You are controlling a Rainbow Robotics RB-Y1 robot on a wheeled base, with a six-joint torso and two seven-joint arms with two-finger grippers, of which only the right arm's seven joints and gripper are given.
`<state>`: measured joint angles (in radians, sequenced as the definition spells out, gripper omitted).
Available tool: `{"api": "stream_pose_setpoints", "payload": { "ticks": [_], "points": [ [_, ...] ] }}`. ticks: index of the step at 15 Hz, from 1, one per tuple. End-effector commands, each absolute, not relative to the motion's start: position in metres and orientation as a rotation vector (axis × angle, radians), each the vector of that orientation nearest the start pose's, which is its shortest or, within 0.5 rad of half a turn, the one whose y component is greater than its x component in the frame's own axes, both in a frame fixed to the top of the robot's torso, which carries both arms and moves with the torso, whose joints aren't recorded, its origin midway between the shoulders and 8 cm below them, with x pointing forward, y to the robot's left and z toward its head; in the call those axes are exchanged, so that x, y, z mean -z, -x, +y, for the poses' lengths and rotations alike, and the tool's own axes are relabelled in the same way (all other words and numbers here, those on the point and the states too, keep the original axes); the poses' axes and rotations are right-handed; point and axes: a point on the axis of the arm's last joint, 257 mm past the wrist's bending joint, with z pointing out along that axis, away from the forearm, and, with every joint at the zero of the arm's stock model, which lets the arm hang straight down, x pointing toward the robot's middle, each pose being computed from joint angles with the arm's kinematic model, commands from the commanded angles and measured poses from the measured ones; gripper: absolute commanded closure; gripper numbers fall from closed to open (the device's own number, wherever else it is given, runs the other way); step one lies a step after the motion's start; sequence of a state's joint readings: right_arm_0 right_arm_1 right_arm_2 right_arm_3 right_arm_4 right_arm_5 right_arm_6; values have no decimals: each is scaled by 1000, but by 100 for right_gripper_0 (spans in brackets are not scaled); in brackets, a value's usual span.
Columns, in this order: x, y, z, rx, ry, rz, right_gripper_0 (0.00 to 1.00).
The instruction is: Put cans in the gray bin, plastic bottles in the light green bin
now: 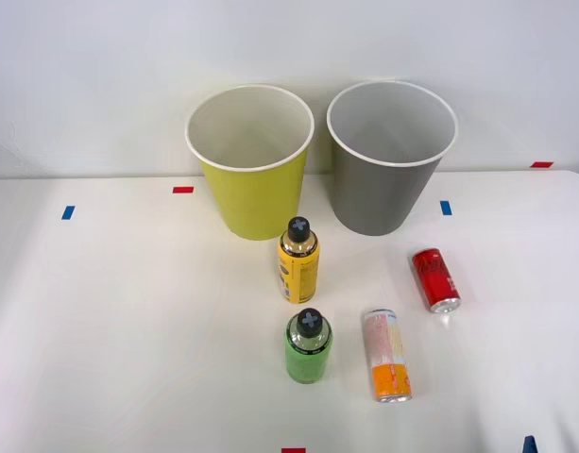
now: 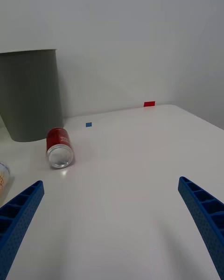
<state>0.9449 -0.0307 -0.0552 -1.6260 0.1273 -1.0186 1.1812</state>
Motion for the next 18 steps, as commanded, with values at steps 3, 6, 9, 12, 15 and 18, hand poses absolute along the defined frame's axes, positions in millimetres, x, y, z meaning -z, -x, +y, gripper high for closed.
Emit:
{"api": "stream_pose_setpoints", "payload": {
  "ticks": [3,6,9,12,15,18],
  "points": [
    [278,-190,-322,38,-177,1389,0],
    [278,-190,-322,38,-177,1389,0],
    [278,-190,-322,38,-177,1389,0],
    [278,-190,-322,38,-177,1389,0],
    [278,-190,-322,38,-177,1389,0],
    [278,-190,-322,38,-177,1389,0]
  ]
}}
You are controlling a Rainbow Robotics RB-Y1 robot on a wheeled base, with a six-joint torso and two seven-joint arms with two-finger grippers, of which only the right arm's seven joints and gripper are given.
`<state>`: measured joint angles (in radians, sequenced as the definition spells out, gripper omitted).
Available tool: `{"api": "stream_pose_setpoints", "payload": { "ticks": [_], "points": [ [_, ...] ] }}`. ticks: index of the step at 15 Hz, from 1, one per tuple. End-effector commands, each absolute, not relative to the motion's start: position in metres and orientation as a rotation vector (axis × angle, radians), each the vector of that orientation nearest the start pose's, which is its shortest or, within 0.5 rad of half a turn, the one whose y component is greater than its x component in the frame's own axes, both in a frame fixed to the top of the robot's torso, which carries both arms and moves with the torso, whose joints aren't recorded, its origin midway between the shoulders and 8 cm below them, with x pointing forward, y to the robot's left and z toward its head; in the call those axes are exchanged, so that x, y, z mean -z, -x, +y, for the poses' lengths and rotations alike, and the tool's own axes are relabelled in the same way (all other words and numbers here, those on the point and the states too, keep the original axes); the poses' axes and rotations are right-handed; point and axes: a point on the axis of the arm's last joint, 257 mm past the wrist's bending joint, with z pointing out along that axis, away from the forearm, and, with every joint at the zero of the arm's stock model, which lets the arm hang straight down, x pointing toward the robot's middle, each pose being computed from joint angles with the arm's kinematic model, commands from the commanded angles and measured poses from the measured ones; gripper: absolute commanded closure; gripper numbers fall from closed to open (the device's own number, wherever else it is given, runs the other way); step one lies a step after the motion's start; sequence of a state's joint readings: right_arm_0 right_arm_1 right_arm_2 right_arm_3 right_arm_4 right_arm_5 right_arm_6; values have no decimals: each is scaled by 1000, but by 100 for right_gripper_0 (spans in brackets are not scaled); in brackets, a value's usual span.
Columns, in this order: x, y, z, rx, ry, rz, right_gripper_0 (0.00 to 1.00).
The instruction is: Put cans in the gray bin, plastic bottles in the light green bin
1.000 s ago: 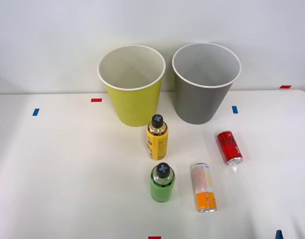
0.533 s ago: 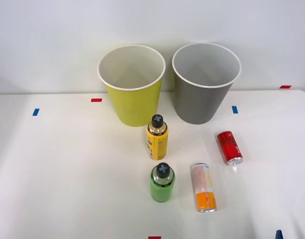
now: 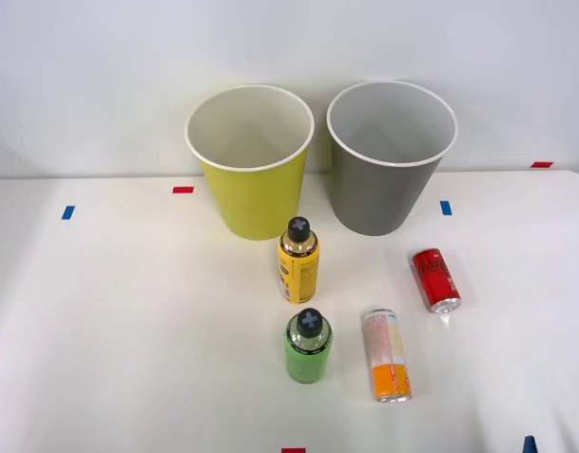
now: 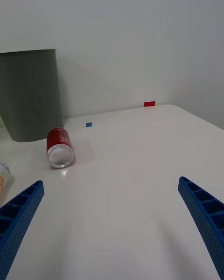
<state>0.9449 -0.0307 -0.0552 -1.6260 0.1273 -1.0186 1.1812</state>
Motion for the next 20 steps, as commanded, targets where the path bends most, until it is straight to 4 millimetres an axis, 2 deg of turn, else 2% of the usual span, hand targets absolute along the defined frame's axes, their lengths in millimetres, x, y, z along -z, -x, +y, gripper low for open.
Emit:
{"api": "stream_pose_setpoints", "payload": {
  "ticks": [1,20],
  "points": [
    [278,-190,-322,38,-177,1389,0],
    [278,-190,-322,38,-177,1389,0]
  ]
}}
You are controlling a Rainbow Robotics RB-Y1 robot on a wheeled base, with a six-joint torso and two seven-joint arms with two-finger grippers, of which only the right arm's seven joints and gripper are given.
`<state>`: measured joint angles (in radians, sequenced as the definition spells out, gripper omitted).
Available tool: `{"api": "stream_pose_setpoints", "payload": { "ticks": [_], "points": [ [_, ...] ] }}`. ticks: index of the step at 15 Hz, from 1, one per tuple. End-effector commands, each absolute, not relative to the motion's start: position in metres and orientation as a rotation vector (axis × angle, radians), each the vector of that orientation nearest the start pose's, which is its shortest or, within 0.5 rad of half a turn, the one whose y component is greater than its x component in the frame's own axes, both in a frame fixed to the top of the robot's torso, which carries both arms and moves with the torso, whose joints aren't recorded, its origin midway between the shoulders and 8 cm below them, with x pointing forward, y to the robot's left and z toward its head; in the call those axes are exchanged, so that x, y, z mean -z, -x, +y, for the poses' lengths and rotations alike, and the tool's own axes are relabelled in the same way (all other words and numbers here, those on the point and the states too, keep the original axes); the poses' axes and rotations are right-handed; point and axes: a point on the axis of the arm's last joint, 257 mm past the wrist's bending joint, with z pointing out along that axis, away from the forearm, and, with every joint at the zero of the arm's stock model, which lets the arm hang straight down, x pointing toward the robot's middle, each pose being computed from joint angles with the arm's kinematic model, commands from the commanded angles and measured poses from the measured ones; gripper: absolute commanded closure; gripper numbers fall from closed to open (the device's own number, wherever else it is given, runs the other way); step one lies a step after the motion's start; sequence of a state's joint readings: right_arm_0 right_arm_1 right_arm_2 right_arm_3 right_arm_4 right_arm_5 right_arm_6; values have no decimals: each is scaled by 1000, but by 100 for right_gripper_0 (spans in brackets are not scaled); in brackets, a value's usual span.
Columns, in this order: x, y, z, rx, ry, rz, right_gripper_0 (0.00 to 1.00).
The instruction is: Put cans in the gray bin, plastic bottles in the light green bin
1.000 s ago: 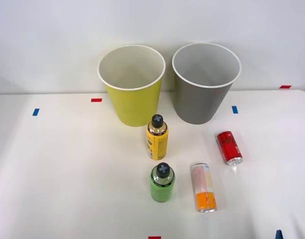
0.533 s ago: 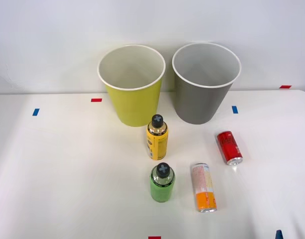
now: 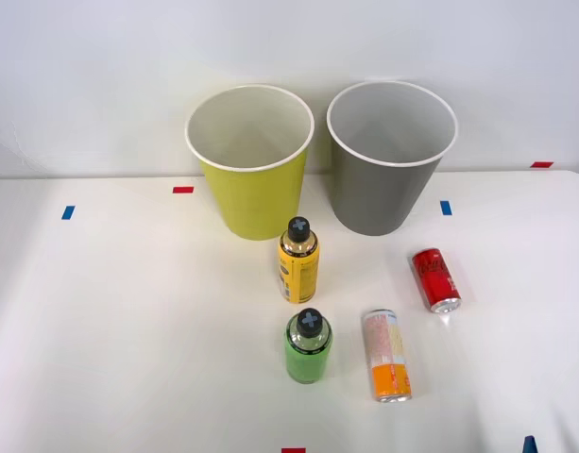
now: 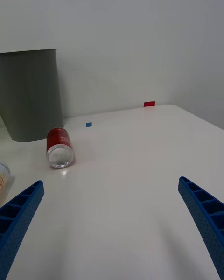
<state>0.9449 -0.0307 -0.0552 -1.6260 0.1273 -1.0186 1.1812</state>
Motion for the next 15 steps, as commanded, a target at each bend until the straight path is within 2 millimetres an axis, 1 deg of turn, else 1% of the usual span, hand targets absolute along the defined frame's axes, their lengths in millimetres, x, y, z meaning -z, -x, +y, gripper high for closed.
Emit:
{"api": "stream_pose_setpoints", "payload": {
  "ticks": [1,6,7,8,9,11,12,13,15],
  "points": [
    [278,-190,-322,38,-177,1389,0],
    [278,-190,-322,38,-177,1389,0],
    [292,-195,-316,15,-177,1420,0],
    [295,-197,-313,4,-168,1429,0],
    [298,-202,-302,-43,-132,1442,0],
    [290,-206,-291,-120,-90,1432,0],
    [282,-208,-286,-152,-34,1427,0],
    [279,-209,-287,-159,12,1434,0],
    [274,-220,-290,-165,111,1481,0]
  ]
}}
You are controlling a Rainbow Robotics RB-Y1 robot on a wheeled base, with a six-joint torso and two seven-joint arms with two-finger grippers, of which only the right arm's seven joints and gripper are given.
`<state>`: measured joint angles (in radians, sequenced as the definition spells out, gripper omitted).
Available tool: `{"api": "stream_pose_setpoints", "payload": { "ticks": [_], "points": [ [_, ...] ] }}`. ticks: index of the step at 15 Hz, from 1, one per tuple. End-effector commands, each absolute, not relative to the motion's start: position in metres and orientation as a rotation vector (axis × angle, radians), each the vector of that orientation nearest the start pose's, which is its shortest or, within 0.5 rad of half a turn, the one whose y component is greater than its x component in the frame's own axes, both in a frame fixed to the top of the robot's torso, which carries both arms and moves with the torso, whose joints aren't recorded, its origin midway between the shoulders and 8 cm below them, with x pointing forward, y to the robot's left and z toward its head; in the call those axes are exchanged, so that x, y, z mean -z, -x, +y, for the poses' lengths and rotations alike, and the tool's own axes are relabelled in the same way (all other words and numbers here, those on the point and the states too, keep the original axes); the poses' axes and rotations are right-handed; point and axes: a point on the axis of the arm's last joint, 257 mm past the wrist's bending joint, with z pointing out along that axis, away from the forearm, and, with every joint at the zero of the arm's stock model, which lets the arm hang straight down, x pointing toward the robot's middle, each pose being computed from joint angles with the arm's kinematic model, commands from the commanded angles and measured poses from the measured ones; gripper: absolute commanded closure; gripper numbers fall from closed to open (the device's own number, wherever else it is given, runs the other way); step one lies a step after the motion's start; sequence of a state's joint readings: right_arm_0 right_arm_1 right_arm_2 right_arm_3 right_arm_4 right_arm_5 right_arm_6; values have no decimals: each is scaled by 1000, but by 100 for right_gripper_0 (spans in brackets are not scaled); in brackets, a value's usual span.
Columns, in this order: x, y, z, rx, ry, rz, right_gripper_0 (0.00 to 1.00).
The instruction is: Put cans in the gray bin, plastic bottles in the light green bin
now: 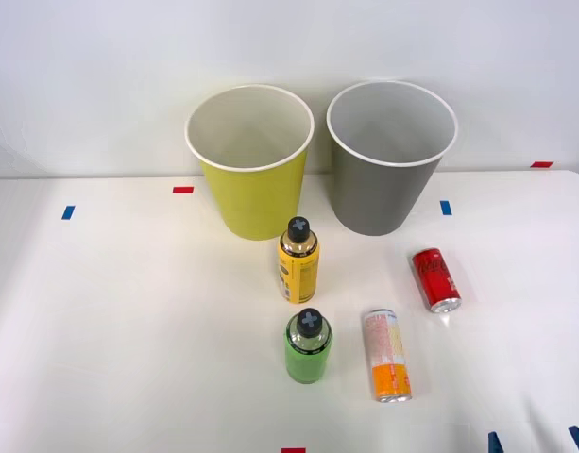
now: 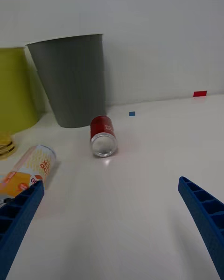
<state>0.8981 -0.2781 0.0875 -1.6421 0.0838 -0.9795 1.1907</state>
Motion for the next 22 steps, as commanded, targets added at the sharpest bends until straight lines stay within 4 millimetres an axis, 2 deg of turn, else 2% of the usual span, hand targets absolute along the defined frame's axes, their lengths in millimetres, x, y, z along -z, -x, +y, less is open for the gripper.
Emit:
{"api": "stream_pose_setpoints", "payload": {
  "ticks": [1,4,9,12,15,17,19,22],
  "points": [
    [273,-224,-292,-170,137,1503,0],
    [270,-239,-284,-209,142,1594,2],
    [275,-249,-235,-334,97,1943,11],
    [270,-254,-230,-275,181,2053,11],
    [272,-267,-237,-150,265,2126,12],
    [266,-266,-236,-106,279,2197,12],
    [265,-262,-230,-116,259,2274,12],
    [267,-273,-216,-156,244,2332,12]
  ]
}}
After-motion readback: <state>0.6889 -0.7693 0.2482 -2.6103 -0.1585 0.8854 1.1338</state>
